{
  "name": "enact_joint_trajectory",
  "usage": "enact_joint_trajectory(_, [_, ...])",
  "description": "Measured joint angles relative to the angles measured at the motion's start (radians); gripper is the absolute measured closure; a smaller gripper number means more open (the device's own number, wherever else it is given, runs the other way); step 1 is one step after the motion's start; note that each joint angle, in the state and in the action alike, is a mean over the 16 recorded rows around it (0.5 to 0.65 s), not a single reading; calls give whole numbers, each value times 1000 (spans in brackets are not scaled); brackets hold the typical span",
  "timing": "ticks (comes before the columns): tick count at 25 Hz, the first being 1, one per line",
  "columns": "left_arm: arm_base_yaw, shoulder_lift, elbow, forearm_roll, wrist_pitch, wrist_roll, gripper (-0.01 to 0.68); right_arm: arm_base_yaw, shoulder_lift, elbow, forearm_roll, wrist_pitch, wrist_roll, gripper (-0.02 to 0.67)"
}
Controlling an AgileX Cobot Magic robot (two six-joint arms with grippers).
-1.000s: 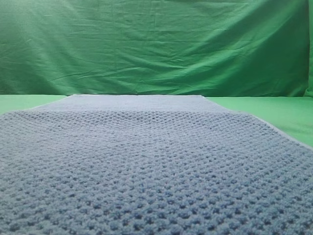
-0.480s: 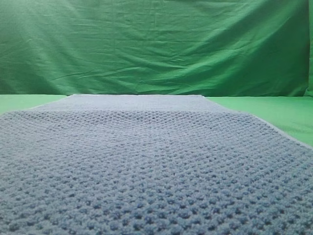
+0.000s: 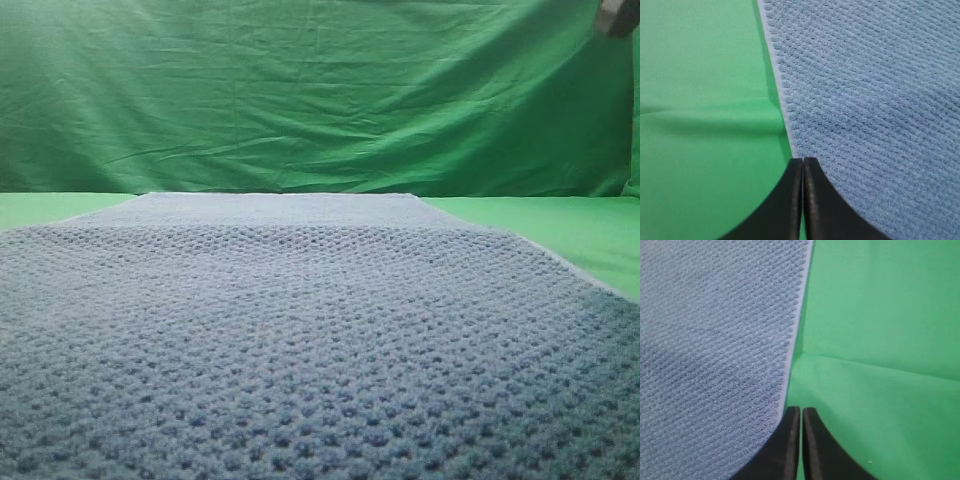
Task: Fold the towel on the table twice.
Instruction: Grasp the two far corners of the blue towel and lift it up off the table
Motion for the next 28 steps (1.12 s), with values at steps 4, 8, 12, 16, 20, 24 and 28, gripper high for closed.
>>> enact_joint_trajectory(4, [-25,116,-68,23,0,-13,673,49,124,-80,-51,14,47,649])
enact_joint_trajectory(8, [-50,215,-121,48,-6,-33,673,86,234,-154,-88,18,83,634])
enact_joint_trajectory(12, [-74,291,-157,75,-14,-56,637,103,319,-211,-99,11,98,560])
enact_joint_trajectory(16, [-85,340,-180,93,-23,-98,515,108,378,-248,-100,-2,100,412])
enact_joint_trajectory(20, [-86,363,-189,111,-33,-148,355,108,418,-266,-99,-16,101,251])
enact_joint_trajectory(24, [-86,377,-191,128,-44,-194,195,108,447,-270,-99,-32,101,105])
enact_joint_trajectory(28, [-86,395,-192,142,-55,-235,71,108,477,-272,-98,-48,101,18])
